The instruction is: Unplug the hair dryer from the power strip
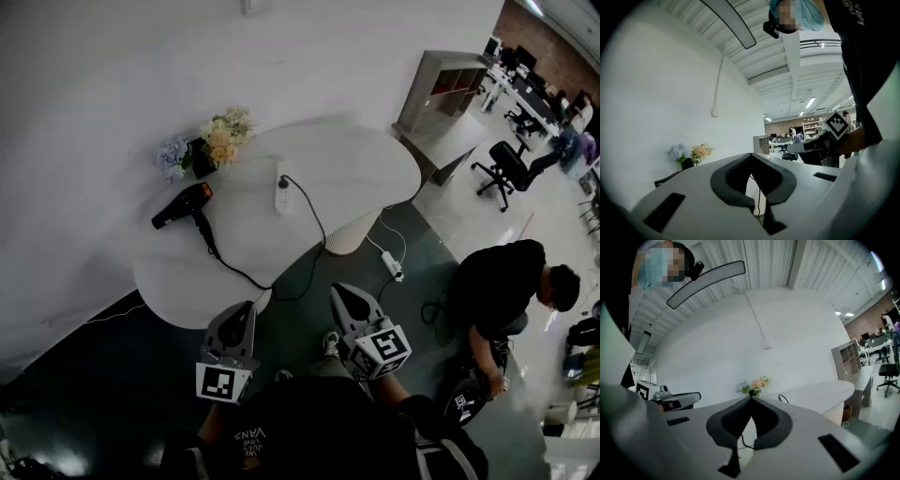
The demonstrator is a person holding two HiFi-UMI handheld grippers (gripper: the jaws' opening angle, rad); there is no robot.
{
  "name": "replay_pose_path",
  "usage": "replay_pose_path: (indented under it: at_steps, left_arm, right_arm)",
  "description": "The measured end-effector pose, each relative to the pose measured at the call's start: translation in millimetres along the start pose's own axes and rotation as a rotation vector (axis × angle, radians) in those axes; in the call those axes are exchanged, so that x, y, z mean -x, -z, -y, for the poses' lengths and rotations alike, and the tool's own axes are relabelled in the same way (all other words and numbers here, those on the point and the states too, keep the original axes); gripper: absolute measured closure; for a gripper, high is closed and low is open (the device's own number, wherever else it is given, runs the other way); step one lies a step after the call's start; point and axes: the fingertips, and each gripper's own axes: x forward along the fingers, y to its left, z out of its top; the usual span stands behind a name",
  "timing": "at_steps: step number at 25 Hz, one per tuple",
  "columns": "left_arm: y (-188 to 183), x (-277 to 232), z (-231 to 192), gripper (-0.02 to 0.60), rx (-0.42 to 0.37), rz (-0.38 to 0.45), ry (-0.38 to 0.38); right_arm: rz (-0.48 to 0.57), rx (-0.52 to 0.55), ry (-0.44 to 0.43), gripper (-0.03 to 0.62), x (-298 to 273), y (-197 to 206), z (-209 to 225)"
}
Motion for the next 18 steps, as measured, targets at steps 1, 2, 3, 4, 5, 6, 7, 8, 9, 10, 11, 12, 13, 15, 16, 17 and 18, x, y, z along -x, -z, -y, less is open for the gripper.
replay_pose_path:
  at_steps: [1, 2, 3, 4, 5, 6, 7, 8, 9, 10, 11, 12, 13, 15, 16, 17, 18]
  left_arm:
    - [-1, 1, -1, 0.563, -0.001, 0.004, 0.0]
    - [-3, 1, -2, 0.563, -0.001, 0.008, 0.001]
    - [-3, 2, -3, 0.563, -0.001, 0.011, 0.003]
    - [-4, 3, -3, 0.563, 0.0, 0.012, 0.006]
    - [-3, 4, -3, 0.563, 0.003, 0.011, 0.011]
    - [-1, 4, -2, 0.563, 0.004, 0.009, 0.015]
    - [0, 4, -1, 0.563, 0.004, 0.009, 0.018]
    - [-1, 2, 0, 0.563, 0.005, 0.014, 0.021]
    - [-1, -1, 2, 0.563, 0.009, 0.019, 0.023]
    - [-2, -4, 3, 0.563, 0.011, 0.021, 0.027]
    - [-2, -8, 4, 0.561, 0.011, 0.022, 0.029]
    - [-2, -12, 5, 0.561, 0.008, 0.024, 0.029]
    - [-2, -17, 6, 0.549, 0.004, 0.023, 0.026]
    - [2, -29, 6, 0.521, 0.006, 0.015, 0.017]
    - [3, -36, 6, 0.504, 0.012, 0.012, 0.011]
    - [5, -43, 5, 0.498, 0.017, 0.01, 0.004]
    - [7, -50, 5, 0.497, 0.018, 0.007, -0.002]
  right_arm:
    - [0.001, 0.002, 0.005, 0.553, 0, 0, -1]
    - [0.002, 0.003, 0.009, 0.553, 0, -1, -3]
    - [0.003, 0.004, 0.013, 0.553, 0, -1, -4]
    - [0.002, 0.003, 0.017, 0.553, 0, -2, -5]
    - [0.004, -0.004, 0.02, 0.553, 0, -2, -6]
    - [0.012, -0.016, 0.023, 0.551, 0, -3, -5]
    - [0.022, -0.027, 0.024, 0.549, 1, -3, -4]
    - [0.026, -0.031, 0.023, 0.549, 1, -3, -1]
    - [0.025, -0.032, 0.021, 0.549, 1, -2, 2]
    - [0.022, -0.032, 0.018, 0.548, 0, -2, 5]
    - [0.022, -0.032, 0.013, 0.548, -1, -3, 8]
    - [0.024, -0.031, 0.007, 0.546, -3, -5, 11]
    - [0.022, -0.028, 0.003, 0.542, -4, -7, 14]
    - [0.014, -0.025, -0.006, 0.523, -9, -8, 25]
    - [0.007, -0.027, -0.011, 0.507, -13, -8, 31]
    - [-0.004, -0.029, -0.014, 0.495, -18, -8, 37]
    - [-0.016, -0.029, -0.016, 0.482, -22, -8, 44]
